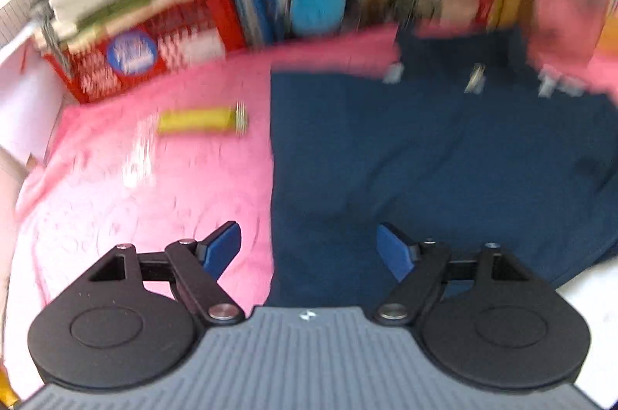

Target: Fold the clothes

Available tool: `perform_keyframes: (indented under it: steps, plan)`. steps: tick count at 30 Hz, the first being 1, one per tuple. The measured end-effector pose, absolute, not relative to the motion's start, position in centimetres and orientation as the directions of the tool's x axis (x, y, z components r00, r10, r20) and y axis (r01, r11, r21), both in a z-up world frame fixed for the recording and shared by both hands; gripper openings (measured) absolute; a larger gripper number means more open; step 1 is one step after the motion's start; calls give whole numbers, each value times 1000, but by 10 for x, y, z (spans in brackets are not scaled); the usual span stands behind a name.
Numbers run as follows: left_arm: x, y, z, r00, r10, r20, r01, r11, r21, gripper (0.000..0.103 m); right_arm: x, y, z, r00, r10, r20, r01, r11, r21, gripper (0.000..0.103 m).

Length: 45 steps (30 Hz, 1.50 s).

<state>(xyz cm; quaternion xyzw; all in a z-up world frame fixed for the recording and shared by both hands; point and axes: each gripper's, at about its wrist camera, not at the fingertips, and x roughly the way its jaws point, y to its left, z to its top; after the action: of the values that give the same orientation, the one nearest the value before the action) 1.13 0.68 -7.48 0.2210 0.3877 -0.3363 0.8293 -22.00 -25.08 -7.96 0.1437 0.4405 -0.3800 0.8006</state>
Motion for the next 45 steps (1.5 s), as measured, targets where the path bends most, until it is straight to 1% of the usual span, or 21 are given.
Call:
perform_keyframes:
  steps: [2,5,9,11,13,15,16,17,18,19,22,23,25,26,28,29,30,32,36,40,45]
  plan:
    - [6,-1,-66,459,-435,-775,753,653,79,85,-220,-235,-64,436,-476,-764,677,733,-70,79]
    - [5,-19,-78,432,-467,-772,792,605,77,86,-192,-216,-58,556,-387,-735,524,850,-51,78]
    - [8,-38,-112,448,-440,-778,818,553,158,86,-152,-208,-90,615,-263,-744,354,934,-37,77]
    - [15,-36,-126,469,-425,-774,822,531,207,91,-149,-213,-116,571,-280,-772,310,944,-113,77]
    - [20,-31,-126,467,-427,-775,826,523,210,96,-169,-232,-131,578,-260,-774,329,942,-71,79]
    - [25,-26,-124,460,-431,-776,831,518,205,98,-192,-251,-138,585,-242,-774,359,933,-20,70]
    - [23,-25,-119,469,-428,-772,828,518,216,98,-198,-253,-132,579,-251,-776,372,928,-23,69]
    - [20,-25,-110,486,-421,-766,821,520,235,96,-205,-254,-125,572,-262,-777,383,923,-29,72]
    - [17,-25,-102,502,-414,-759,814,523,253,94,-209,-250,-118,560,-296,-774,396,916,-63,82]
    - [12,-25,-96,516,-416,-749,809,523,267,94,-213,-246,-111,547,-331,-769,409,907,-101,84]
    - [-4,-25,-93,544,-403,-736,800,515,309,101,-216,-241,-114,548,-307,-778,394,915,-84,97]
    - [-6,-31,-103,541,-349,-765,798,500,337,100,-217,-239,-115,548,-298,-781,389,918,-77,98]
    - [-11,-41,-119,528,-249,-812,798,473,374,89,-213,-237,-121,512,-296,-806,393,916,-87,92]
    - [-17,-40,-114,516,-240,-822,798,483,360,83,-209,-235,-126,470,-305,-828,402,909,-107,89]
    - [-31,-32,-95,493,-269,-828,798,520,306,93,-213,-225,-108,513,-286,-809,398,915,-71,88]
    - [-40,-27,-84,474,-289,-832,799,537,270,100,-217,-218,-96,543,-264,-797,396,918,-35,93]
    - [-47,-23,-76,458,-296,-838,800,549,244,101,-222,-210,-85,558,-259,-789,402,916,-17,97]
    - [-62,-17,-64,436,-282,-855,796,563,220,101,-231,-194,-65,568,-266,-779,415,910,-8,99]
    - [-77,2,-44,382,-265,-885,779,607,155,101,-243,-161,-41,571,-274,-774,453,891,18,100]
    - [-87,34,-29,311,-309,-899,772,634,49,101,-264,-125,-24,563,-293,-773,501,864,37,100]
    - [-97,78,-13,294,-333,-896,780,625,24,101,-289,-68,-11,540,-357,-762,569,822,17,101]
